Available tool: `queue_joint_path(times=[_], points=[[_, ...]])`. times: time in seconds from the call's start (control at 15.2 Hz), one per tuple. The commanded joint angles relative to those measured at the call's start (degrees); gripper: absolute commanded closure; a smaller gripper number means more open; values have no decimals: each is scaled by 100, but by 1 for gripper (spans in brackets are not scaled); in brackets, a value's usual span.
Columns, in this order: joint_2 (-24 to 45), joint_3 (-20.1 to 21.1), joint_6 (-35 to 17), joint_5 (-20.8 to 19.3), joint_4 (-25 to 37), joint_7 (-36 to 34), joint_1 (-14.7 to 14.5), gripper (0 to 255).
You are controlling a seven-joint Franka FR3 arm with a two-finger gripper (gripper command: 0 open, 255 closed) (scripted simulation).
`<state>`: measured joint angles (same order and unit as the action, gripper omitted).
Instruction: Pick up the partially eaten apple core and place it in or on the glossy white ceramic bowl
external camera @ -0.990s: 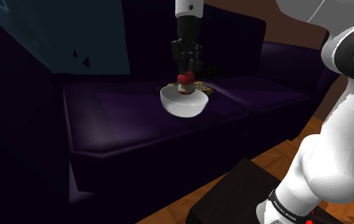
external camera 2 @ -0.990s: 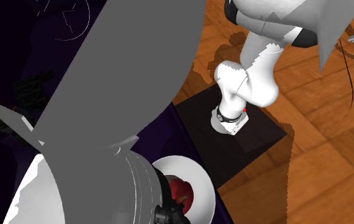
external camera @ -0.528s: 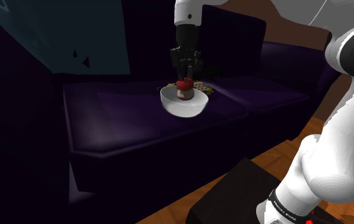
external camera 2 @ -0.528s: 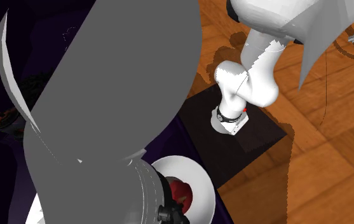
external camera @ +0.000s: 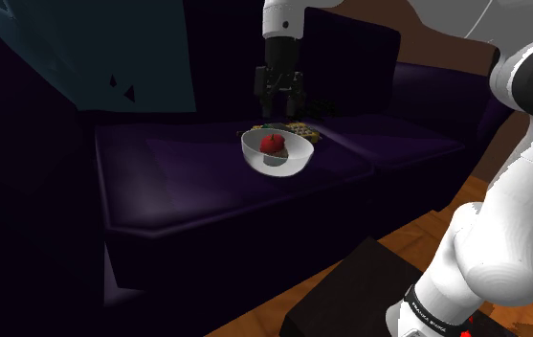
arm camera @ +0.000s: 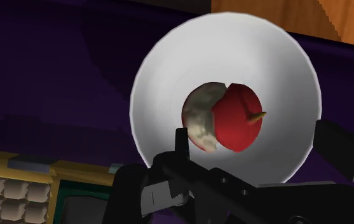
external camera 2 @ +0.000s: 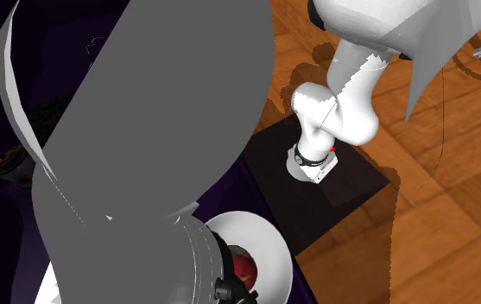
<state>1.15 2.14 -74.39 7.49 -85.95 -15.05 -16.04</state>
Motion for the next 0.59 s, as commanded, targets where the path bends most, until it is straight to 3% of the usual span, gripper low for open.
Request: queue_joint_path(times=[0.0,0.07,0.33,0.53], points=[[0,0,0,0,0,0,0,0],[0,0,0,0,0,0,0,0],[596,-30,919,10,1513,-55,36,0],[596,-29,918,9,1513,-56,37,0]])
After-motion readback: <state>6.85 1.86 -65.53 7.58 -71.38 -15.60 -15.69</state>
